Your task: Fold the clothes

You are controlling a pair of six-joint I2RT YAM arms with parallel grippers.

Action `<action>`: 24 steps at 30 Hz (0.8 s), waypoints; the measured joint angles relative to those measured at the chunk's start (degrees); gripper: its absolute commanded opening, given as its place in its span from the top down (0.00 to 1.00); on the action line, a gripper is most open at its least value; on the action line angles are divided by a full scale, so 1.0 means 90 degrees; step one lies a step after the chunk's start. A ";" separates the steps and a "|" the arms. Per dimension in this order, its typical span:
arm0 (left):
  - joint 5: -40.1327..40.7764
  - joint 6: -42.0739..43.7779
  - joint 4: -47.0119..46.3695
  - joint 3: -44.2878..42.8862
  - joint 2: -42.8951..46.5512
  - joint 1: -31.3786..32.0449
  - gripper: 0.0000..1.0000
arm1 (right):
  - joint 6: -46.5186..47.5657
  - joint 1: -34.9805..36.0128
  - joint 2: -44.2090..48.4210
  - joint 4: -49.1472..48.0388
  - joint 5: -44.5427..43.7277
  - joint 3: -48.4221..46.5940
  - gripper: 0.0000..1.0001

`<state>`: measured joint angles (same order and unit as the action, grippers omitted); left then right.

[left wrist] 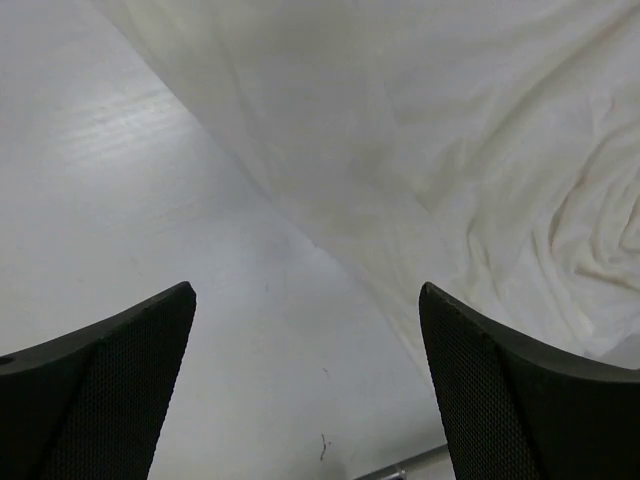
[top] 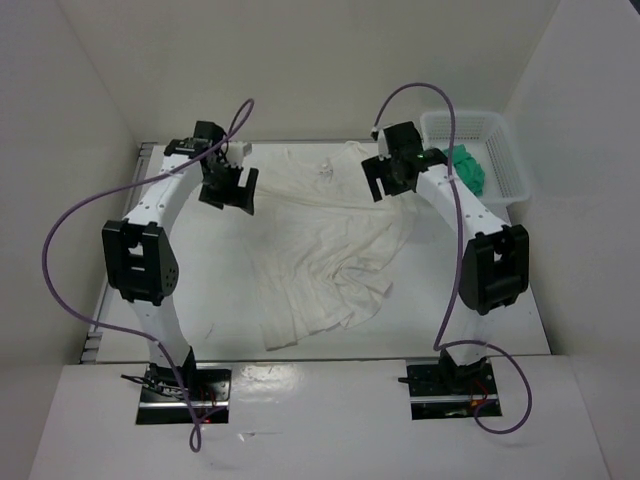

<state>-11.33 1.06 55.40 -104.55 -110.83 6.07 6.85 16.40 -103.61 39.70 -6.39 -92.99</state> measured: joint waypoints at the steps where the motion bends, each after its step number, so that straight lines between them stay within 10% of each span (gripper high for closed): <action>1: -0.0019 -0.0002 -0.0104 0.0396 0.0146 0.0049 0.02 | 0.0000 0.0124 0.0041 0.0005 0.0015 0.0073 0.15; 24: 0.0287 -0.0146 -0.0976 0.1328 -0.1226 0.0901 0.14 | 0.0012 0.0631 -0.1613 0.0112 0.0051 0.0590 0.14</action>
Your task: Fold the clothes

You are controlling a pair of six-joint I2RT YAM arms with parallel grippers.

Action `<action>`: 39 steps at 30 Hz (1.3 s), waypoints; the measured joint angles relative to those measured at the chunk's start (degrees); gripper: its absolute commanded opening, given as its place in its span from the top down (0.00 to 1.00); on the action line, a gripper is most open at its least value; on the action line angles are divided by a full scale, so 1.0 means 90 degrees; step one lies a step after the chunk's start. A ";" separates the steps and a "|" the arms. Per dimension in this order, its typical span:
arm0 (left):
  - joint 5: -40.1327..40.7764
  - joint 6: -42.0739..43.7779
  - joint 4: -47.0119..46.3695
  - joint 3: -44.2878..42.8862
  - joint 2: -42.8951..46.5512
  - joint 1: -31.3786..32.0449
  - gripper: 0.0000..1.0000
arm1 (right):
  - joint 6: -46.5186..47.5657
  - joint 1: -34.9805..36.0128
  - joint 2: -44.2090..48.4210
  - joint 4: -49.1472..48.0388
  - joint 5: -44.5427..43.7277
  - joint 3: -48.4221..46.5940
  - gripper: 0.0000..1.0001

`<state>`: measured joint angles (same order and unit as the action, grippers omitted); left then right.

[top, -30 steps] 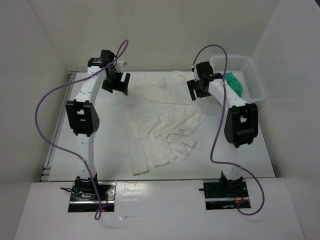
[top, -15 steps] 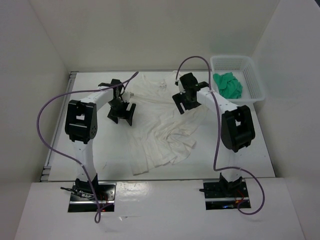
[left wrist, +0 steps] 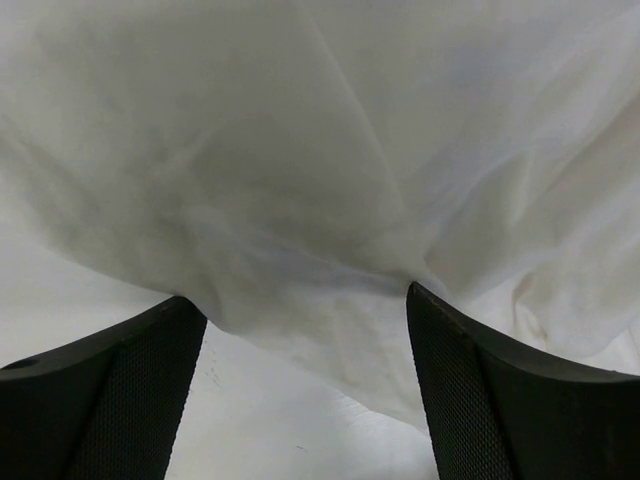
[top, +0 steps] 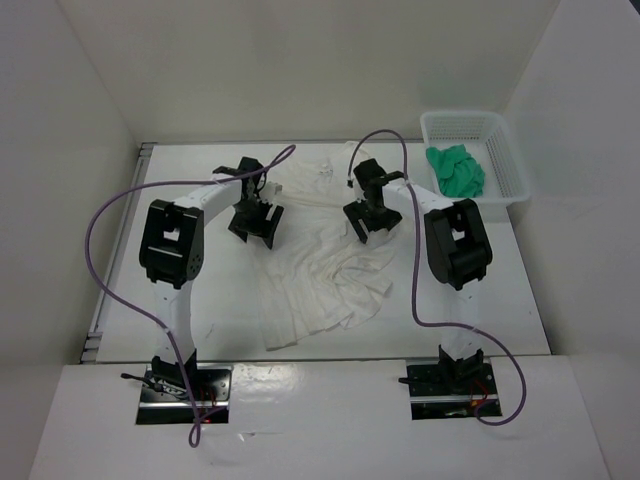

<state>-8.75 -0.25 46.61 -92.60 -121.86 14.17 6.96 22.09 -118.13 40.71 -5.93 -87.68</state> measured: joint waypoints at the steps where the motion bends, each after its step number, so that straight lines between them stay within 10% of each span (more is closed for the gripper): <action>1: 0.0051 0.0005 -0.0032 0.0027 0.0015 0.0002 0.17 | -0.0017 0.0000 -0.0070 -0.0002 0.0012 -0.0002 0.14; 19: 0.0563 0.0328 -0.0124 0.0197 0.0053 -0.1039 0.98 | 0.0211 0.0000 0.0117 -0.0175 -0.0036 0.0304 0.14; 22: 0.0578 0.0367 -0.0121 0.0197 0.0053 -0.1008 0.96 | 0.0240 0.0000 0.0185 -0.0175 -0.0102 0.0398 0.14; 26: 0.0369 0.0481 -0.0053 0.0209 0.0109 -0.1001 0.25 | 0.0282 0.0000 0.0257 -0.0199 -0.0153 0.0505 0.14; 27: 0.0270 0.0529 -0.0012 0.0223 0.0143 -0.1001 0.21 | 0.0287 0.0000 0.0272 -0.0204 -0.0165 0.0522 0.14; 39: -0.0889 0.0476 0.0265 0.0464 0.0313 -0.1090 0.22 | 0.0333 0.0000 0.0362 -0.0238 -0.0199 0.0641 0.14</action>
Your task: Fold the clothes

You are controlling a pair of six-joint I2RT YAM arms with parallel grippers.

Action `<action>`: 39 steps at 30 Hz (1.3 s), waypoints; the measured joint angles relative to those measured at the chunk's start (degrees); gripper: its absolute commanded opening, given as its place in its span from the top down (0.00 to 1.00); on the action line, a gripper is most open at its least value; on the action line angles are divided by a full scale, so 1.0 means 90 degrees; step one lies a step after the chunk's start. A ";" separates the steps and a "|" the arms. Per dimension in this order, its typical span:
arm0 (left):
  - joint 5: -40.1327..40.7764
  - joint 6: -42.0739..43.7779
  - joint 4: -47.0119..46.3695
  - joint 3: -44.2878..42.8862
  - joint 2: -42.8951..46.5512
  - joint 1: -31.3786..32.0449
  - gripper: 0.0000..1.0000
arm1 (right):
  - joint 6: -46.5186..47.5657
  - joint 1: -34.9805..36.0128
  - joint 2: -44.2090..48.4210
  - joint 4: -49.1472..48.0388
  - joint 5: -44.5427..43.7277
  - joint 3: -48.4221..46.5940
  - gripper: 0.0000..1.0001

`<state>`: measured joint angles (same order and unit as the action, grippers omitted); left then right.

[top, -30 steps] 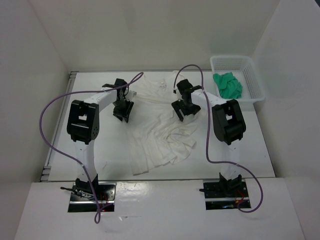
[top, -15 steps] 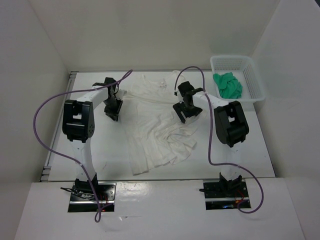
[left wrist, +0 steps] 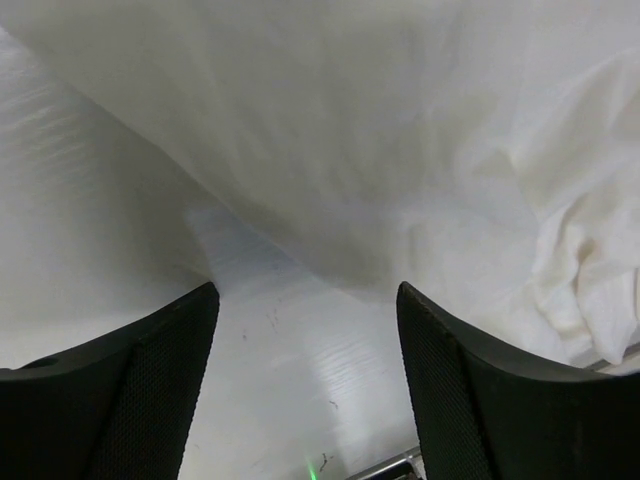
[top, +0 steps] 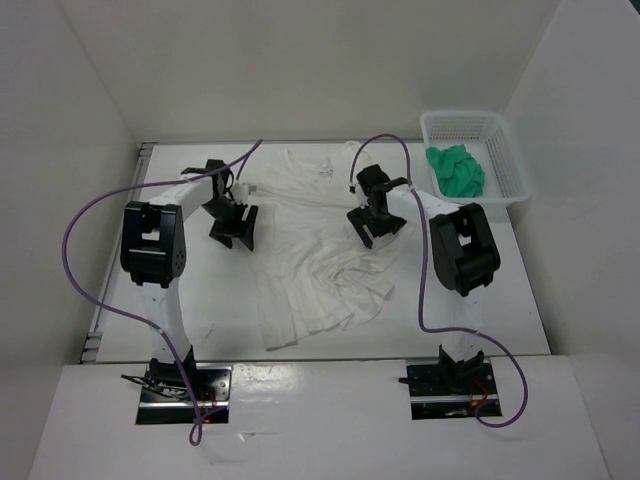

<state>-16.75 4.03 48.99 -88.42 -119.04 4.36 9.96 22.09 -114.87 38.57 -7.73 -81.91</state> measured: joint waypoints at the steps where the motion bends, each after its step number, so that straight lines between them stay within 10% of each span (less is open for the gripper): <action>1: -0.0087 -0.0005 0.0029 0.0010 0.0000 0.0007 0.22 | 0.0002 0.0000 0.0012 0.0000 -0.0002 0.0017 0.14; 10: -0.0238 -0.0165 0.0168 0.0078 -0.0029 0.0546 0.39 | -0.0005 0.0000 0.0070 -0.0005 -0.0039 0.0104 0.14; 17: -0.0321 -0.0311 0.0248 0.0138 -0.0194 0.0704 0.99 | -0.0005 0.0000 0.0073 -0.0002 -0.0039 0.0104 0.14; 39: 0.1202 0.0406 0.0483 -0.1078 -0.0714 -0.0605 1.00 | 0.0015 0.0000 0.0143 -0.0015 -0.0121 0.0209 0.14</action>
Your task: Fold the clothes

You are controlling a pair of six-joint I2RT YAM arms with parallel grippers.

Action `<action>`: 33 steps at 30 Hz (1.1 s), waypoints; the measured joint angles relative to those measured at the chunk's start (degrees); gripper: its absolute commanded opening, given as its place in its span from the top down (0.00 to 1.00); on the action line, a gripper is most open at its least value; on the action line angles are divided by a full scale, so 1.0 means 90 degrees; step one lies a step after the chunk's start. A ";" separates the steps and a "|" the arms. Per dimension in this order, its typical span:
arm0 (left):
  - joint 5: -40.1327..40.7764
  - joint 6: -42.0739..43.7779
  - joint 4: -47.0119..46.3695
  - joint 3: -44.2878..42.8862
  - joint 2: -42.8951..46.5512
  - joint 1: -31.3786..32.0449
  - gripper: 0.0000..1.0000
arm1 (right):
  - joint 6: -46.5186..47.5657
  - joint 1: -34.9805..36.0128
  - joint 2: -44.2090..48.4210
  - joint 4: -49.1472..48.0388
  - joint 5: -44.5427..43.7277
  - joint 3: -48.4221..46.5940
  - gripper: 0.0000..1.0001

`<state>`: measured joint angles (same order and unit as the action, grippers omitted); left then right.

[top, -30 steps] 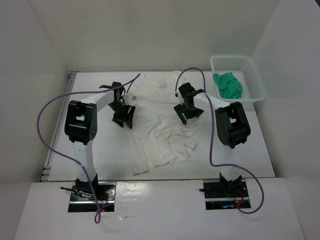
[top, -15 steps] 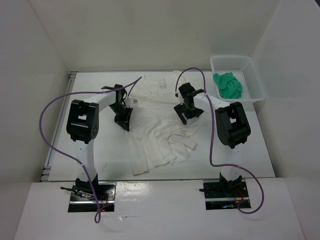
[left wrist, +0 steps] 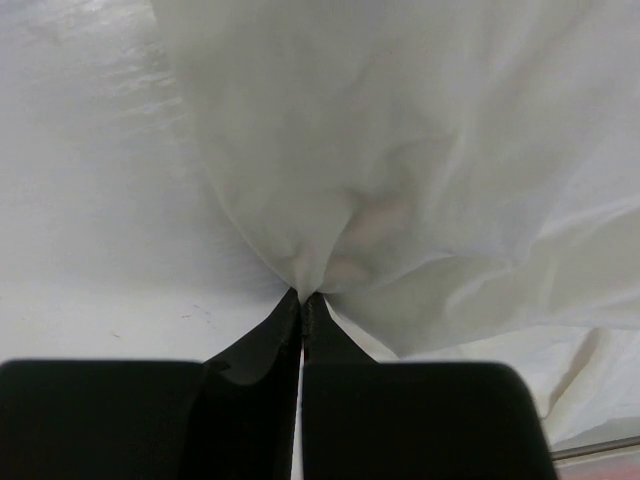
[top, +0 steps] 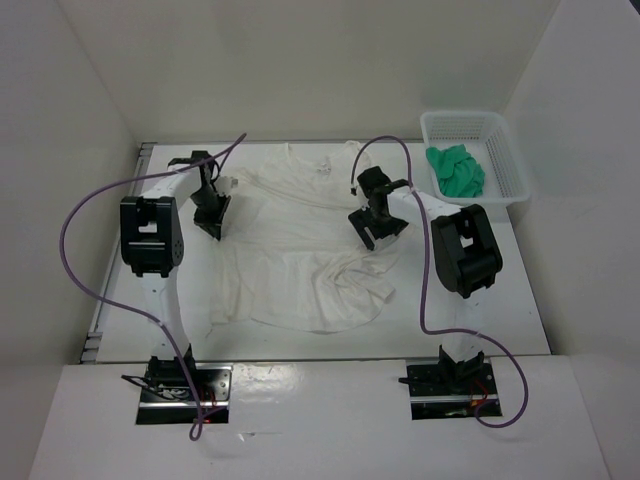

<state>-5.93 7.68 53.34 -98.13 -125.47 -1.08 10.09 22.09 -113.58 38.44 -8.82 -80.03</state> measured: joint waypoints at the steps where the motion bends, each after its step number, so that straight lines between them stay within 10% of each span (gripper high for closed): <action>1: 0.0066 0.0027 0.0036 -0.0087 -0.0056 0.0005 1.00 | 0.0002 0.0000 0.0000 0.0000 -0.0019 0.0000 0.14; 33: 0.0204 0.0306 -0.0017 -0.0653 -0.0393 -0.0971 1.00 | 0.0187 -0.0950 0.0243 -0.0503 0.0104 0.0245 0.11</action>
<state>-4.10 10.44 53.19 -104.01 -129.01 -9.82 11.77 13.54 -111.39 33.91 -7.88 -77.82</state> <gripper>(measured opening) 0.007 0.895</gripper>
